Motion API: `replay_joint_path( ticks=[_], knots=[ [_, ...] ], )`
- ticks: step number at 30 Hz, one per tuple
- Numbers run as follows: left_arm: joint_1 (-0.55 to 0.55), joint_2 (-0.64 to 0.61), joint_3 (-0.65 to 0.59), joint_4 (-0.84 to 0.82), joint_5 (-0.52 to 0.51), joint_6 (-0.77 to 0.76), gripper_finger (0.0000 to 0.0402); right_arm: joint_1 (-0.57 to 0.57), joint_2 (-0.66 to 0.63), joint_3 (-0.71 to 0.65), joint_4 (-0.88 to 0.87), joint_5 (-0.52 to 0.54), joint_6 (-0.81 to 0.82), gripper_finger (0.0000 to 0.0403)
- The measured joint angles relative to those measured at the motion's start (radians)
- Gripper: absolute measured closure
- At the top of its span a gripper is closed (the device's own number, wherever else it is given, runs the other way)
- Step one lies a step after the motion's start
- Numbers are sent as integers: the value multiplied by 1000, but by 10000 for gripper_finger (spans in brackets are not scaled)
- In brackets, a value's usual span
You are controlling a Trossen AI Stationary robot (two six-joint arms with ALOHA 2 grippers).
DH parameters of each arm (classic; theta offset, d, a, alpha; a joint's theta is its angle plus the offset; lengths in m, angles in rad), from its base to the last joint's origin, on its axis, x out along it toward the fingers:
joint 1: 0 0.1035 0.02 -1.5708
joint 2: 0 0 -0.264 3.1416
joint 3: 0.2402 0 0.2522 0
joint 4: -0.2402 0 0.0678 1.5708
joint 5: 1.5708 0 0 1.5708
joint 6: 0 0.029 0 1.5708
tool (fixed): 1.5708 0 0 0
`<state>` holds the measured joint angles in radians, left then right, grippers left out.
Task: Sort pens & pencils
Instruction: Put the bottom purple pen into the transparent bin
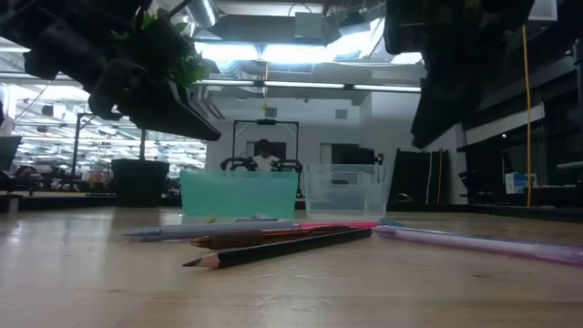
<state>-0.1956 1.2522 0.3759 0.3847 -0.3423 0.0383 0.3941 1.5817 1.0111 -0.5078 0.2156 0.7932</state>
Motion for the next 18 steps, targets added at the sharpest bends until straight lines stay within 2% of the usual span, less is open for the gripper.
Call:
replay_joint_path(
  ticks=[10, 18],
  knots=[
    [1, 0, 0, 7, 0, -9, 308, 42, 93, 1, -6, -33, 113, 254],
    [-2, 0, 0, 12, 22, -32, 308, 57, 195, 68, -29, -33, 119, 254]
  ],
)
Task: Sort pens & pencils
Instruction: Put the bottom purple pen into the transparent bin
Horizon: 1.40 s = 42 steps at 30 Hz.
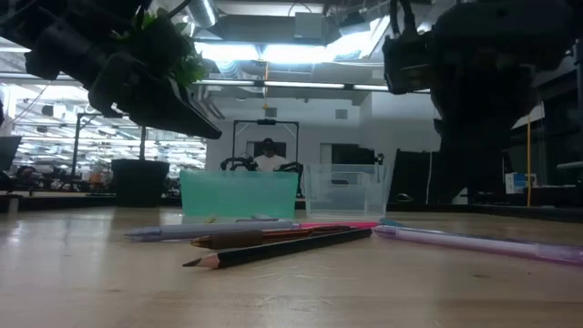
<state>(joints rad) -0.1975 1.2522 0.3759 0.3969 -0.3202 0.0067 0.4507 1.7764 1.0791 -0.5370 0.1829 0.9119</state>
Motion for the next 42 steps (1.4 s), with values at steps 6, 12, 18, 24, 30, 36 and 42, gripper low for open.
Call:
replay_joint_path(
  ticks=[6, 12, 18, 24, 30, 36, 42],
  knots=[
    [-13, 0, 0, 0, 0, 0, 308, 0, 85, 81, -81, 0, 2, 254],
    [-21, 0, 0, 0, 1, 0, 308, 0, 165, 188, -166, -1, -3, 254],
    [-22, 0, 0, 0, 1, 0, 308, 18, 202, 261, -207, -3, 8, 254],
    [-22, 0, -1, 0, 1, 0, 308, 29, 204, 268, -231, -2, 59, 254],
    [-22, 0, -1, 0, 2, -3, 308, 30, 205, 268, -260, 5, 84, 254],
    [-22, 0, -1, 0, 31, -4, 308, 30, 205, 268, -259, 7, 105, 254],
    [-22, 0, -1, -1, 31, -4, 308, 30, 225, 268, -233, 8, 105, 254]
  ],
)
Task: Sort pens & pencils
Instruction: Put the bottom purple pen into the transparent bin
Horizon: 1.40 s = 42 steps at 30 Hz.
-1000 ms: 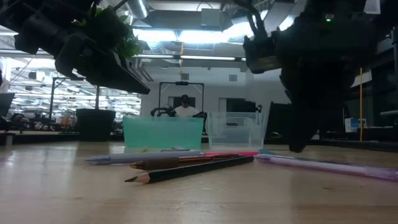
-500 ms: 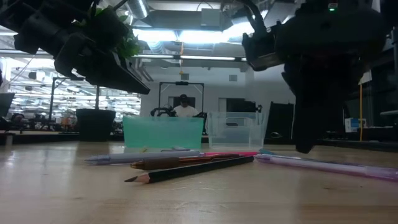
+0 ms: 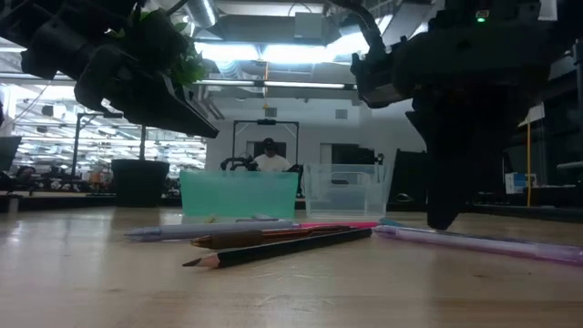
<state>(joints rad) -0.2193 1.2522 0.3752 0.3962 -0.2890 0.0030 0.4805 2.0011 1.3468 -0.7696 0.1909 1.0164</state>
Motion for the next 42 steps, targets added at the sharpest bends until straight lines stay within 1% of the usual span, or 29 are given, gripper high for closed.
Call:
replay_joint_path(
  ticks=[9, 15, 17, 20, 25, 26, 34, 37, 42],
  knots=[
    [0, 0, 0, -7, 0, -2, 308, 0, 71, 6, -30, 0, -15, 254],
    [0, 0, 0, -7, 0, -4, 308, 0, 80, 7, -38, -8, -49, 255],
    [0, 0, 0, -7, 0, -7, 308, 0, 81, 7, -41, -15, -49, 261],
    [0, 0, 0, -8, 0, -21, 308, -3, 81, 7, -38, -38, -53, 287],
    [0, 0, 0, -8, 0, -23, 308, -6, 80, 7, -37, -44, -58, 367],
    [0, 0, 0, -8, 0, -24, 308, -6, 80, 7, -39, -45, -65, 374],
    [0, 0, 0, -19, 0, -28, 308, -5, 79, 7, -36, -33, -82, 374],
    [0, 0, 0, -18, 23, -28, 308, -6, 71, 12, -38, -29, -91, 374],
    [0, 0, 0, -18, 37, -28, 308, 8, 26, 8, -31, 16, -110, 374]
  ],
)
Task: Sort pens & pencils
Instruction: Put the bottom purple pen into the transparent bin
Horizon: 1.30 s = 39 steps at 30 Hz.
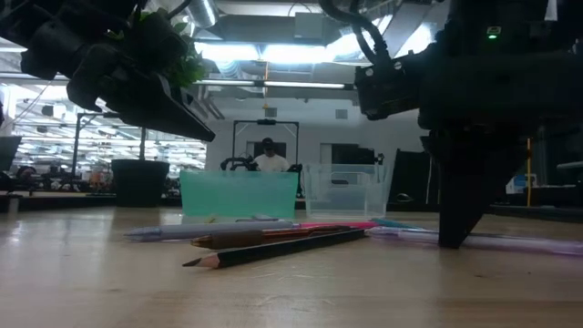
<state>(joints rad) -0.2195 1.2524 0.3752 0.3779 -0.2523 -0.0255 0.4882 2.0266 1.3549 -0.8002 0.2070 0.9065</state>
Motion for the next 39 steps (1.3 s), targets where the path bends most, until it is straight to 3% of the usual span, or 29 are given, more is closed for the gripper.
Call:
replay_joint_path(
  ticks=[18, 24, 32, 39],
  knots=[
    [0, 0, 0, 4, 0, -24, 308, 26, -225, 0, 18, 207, -127, 374],
    [0, 0, 0, 3, 0, -25, 308, 36, -351, -97, 81, 294, -160, 374],
    [0, 0, 0, 4, 0, -24, 308, 61, -567, -467, 590, 382, -308, 374],
    [0, 0, 0, 9, 0, -25, 308, 38, -615, -762, 1101, 405, -512, 374]
  ],
)
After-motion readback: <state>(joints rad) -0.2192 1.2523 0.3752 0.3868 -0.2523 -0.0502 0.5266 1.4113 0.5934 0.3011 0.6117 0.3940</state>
